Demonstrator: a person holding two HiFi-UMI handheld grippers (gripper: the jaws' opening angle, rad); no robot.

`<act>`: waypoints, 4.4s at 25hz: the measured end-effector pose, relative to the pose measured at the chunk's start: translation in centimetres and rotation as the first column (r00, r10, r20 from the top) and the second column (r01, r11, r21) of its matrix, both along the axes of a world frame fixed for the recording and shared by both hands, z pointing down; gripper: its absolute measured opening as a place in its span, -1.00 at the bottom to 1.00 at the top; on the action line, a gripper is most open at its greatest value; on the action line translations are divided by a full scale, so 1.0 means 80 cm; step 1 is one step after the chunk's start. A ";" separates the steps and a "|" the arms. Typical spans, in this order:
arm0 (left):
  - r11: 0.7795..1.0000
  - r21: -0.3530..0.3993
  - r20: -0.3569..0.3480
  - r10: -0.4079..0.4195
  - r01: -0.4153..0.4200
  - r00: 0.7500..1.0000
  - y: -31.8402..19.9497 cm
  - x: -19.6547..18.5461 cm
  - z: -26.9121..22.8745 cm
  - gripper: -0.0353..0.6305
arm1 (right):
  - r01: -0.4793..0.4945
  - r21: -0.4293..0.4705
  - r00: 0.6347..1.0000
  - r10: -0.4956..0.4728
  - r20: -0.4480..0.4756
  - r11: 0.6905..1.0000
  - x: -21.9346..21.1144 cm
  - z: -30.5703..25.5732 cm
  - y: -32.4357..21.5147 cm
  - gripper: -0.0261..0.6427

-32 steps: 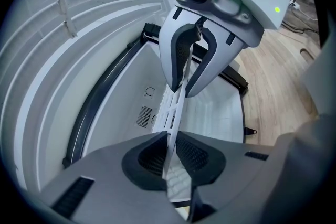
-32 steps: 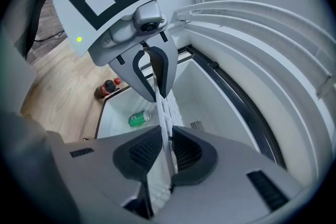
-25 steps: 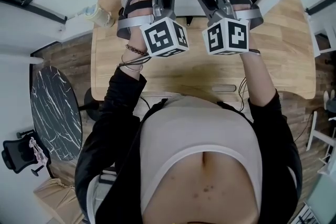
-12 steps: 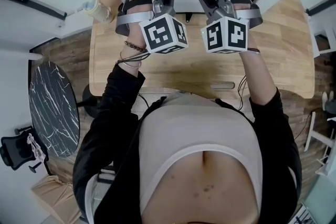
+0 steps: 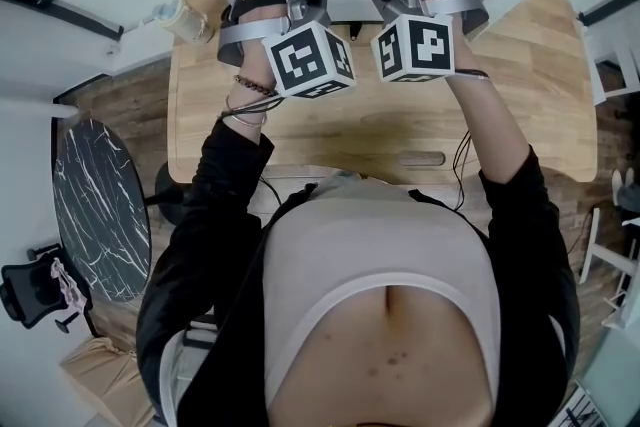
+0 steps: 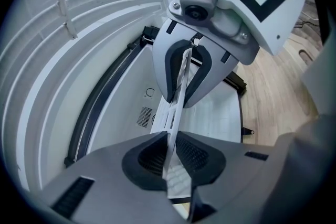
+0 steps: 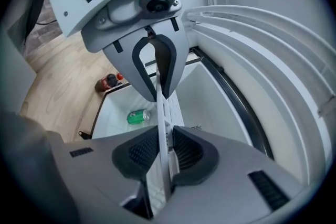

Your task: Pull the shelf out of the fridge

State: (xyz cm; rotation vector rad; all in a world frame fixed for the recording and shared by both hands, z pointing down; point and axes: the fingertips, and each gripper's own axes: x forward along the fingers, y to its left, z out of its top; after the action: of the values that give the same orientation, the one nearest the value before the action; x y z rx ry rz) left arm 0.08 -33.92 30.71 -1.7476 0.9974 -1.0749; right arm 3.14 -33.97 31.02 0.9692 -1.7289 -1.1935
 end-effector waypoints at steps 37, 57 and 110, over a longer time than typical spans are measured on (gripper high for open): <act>1.000 0.016 -0.012 0.007 -0.007 1.000 0.035 -0.001 -0.006 -0.74 | 0.003 0.004 0.999 -0.003 0.051 1.000 -0.001 -0.008 0.038 -0.68; 0.999 0.049 -0.013 0.011 -0.010 1.000 0.051 -0.001 -0.012 -0.74 | 0.018 0.001 0.999 -0.018 0.049 1.000 -0.001 -0.013 0.054 -0.68; 0.996 0.081 -0.061 0.031 -0.026 0.998 0.142 -0.011 0.006 -0.72 | 0.095 0.010 0.995 -0.096 0.031 0.995 -0.011 0.007 0.145 -0.75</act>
State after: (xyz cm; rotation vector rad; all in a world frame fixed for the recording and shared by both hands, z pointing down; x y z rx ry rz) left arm -0.82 -22.58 31.16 -1.7340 1.0367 -0.9554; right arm 2.23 -22.40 31.54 0.9233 -1.8142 -1.2530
